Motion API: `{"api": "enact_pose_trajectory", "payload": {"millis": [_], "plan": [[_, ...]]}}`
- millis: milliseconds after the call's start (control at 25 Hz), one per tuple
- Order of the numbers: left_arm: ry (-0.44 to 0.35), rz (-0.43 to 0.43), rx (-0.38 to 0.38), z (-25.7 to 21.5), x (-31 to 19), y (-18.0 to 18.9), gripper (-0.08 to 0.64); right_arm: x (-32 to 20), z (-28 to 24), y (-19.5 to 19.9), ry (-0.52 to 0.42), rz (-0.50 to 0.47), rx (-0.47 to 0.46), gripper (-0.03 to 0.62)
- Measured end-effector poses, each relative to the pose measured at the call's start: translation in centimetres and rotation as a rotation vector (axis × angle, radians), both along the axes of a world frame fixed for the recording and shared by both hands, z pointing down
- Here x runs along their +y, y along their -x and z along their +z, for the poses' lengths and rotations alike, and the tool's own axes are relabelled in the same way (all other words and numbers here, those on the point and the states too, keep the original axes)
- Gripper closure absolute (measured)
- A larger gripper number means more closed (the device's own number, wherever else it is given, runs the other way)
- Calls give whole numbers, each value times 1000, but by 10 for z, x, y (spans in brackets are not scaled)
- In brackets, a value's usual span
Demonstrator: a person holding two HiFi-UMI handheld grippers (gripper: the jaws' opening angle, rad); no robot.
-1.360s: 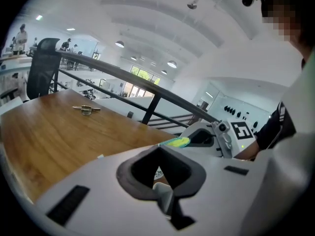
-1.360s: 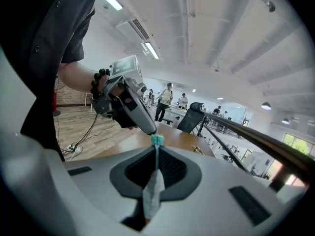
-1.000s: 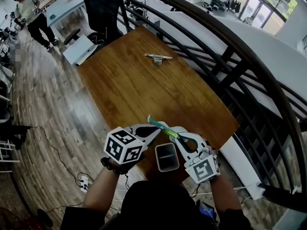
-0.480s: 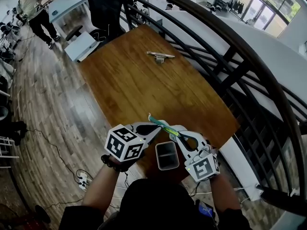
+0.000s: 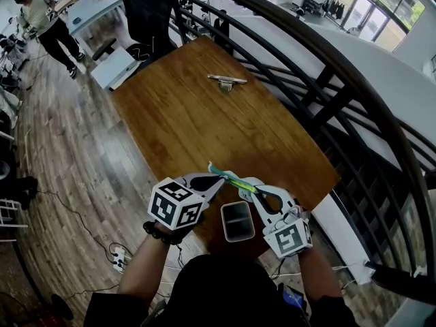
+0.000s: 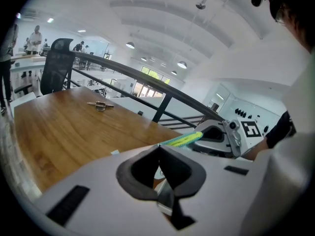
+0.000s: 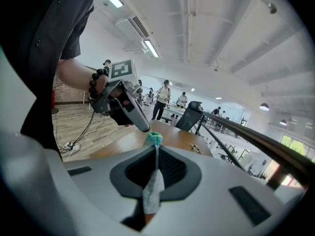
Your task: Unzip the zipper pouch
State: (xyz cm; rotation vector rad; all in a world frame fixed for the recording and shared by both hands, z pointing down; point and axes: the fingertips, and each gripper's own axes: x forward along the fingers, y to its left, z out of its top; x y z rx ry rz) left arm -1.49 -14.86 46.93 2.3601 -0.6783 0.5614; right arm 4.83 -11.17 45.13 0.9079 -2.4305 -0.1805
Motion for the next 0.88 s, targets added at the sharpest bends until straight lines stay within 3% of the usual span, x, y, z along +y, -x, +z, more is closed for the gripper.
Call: {"api": "enact_pose_trajectory", "payload": {"millis": [880], "plan": [[-5,-80,-30,5,-19,16,546,-6,-8,-6,-60,11,58,589]]}}
